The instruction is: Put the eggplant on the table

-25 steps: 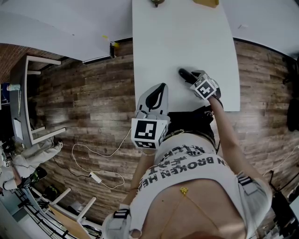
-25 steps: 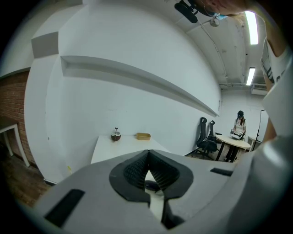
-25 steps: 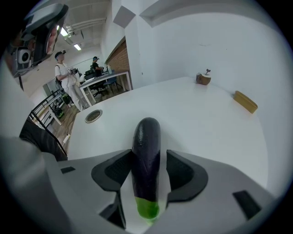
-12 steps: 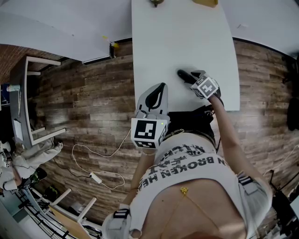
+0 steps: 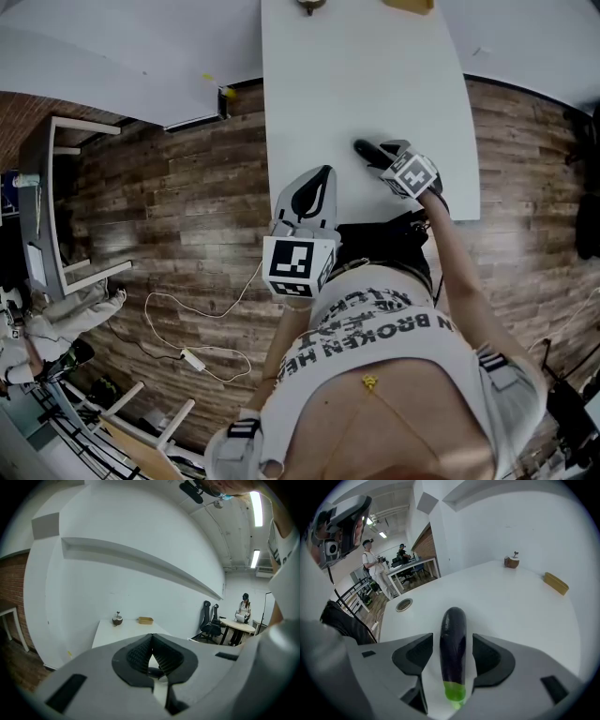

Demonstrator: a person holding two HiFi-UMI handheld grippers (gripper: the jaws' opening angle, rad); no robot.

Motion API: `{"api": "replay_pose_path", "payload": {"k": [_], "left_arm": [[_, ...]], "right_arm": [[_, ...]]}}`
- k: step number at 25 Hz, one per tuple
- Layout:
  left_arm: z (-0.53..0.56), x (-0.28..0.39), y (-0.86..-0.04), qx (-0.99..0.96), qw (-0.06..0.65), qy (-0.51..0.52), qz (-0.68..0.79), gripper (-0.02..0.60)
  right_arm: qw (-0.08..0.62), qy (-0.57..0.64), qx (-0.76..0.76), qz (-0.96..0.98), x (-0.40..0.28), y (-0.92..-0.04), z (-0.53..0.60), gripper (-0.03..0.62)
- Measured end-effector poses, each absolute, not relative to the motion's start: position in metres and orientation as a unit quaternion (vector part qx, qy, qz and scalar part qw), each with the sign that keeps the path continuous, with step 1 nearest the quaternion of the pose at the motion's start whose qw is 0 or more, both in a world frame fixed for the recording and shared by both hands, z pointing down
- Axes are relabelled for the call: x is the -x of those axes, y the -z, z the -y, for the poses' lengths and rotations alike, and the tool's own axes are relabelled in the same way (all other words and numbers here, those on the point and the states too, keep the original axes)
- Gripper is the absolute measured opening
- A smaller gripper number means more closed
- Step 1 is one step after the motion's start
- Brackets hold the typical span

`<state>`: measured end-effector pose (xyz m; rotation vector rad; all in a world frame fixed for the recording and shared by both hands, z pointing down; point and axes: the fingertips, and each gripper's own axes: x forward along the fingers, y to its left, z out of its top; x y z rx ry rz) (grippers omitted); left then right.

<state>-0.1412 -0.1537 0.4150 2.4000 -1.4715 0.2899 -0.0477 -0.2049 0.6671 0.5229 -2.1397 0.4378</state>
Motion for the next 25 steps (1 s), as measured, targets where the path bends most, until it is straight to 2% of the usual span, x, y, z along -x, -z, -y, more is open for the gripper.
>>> {"api": "replay_pose_path", "payload": {"k": [12,25], "left_arm": [[0.151,0.145,-0.412,-0.841,0.152,-0.097,0.510,0.006],[0.148,0.143,-0.409,-0.849,0.147,-0.093,0.499,0.006]], "right_arm": [[0.439,-0.165,-0.203,0.860,0.048,-0.659,0.201,0.241],[0.415,-0.124,-0.206,0.877,0.056,-0.607,0.200,0.239]]}}
